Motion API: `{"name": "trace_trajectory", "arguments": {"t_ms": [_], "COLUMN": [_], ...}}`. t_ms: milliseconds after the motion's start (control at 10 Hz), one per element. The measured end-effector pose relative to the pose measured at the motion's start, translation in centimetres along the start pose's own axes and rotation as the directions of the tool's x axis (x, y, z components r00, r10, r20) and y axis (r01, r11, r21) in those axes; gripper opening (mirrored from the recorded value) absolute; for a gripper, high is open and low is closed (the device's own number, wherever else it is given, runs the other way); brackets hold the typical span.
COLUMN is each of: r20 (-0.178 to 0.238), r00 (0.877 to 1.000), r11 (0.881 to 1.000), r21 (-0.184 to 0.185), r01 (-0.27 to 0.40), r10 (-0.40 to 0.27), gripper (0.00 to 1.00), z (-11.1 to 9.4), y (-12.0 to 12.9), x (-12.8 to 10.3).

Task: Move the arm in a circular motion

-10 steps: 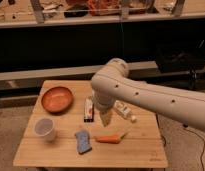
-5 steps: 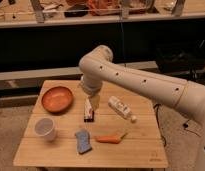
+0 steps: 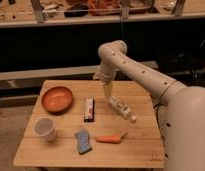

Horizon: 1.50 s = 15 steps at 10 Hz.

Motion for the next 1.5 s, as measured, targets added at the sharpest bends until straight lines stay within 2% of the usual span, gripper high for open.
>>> {"name": "trace_trajectory", "arguments": {"t_ms": [100, 200, 400, 600, 800, 900, 1100, 1300, 1400, 1500], "r20": [0.005, 0.009, -0.003, -0.032, -0.058, -0.073, -0.09, -0.101, -0.105, -0.107], "r00": [0.999, 0.996, 0.985, 0.966, 0.947, 0.933, 0.912, 0.891, 0.882, 0.881], "r11": [0.999, 0.995, 0.983, 0.965, 0.946, 0.934, 0.914, 0.895, 0.888, 0.887], "r21": [-0.015, -0.036, -0.061, -0.058, -0.051, -0.044, -0.034, -0.01, 0.006, 0.024], "r01": [-0.033, -0.093, -0.171, -0.257, -0.319, -0.356, -0.405, -0.445, -0.461, -0.461], "r10": [0.033, 0.093, 0.171, 0.256, 0.316, 0.352, 0.401, 0.442, 0.459, 0.461], "gripper": [0.8, 0.8, 0.8, 0.8, 0.8, 0.8, 0.8, 0.8, 0.8, 0.8], "z": [1.0, 2.7, 4.2, 4.7, 4.4, 4.0, 3.1, 1.4, -0.1, -2.2], "y": [0.6, 2.3, 5.9, 10.9, 16.1, 19.3, 23.8, 28.1, 30.2, 31.8], "x": [2.2, 5.7, 9.3, 11.4, 11.1, 10.6, 9.2, 6.9, 5.6, 3.8]}}
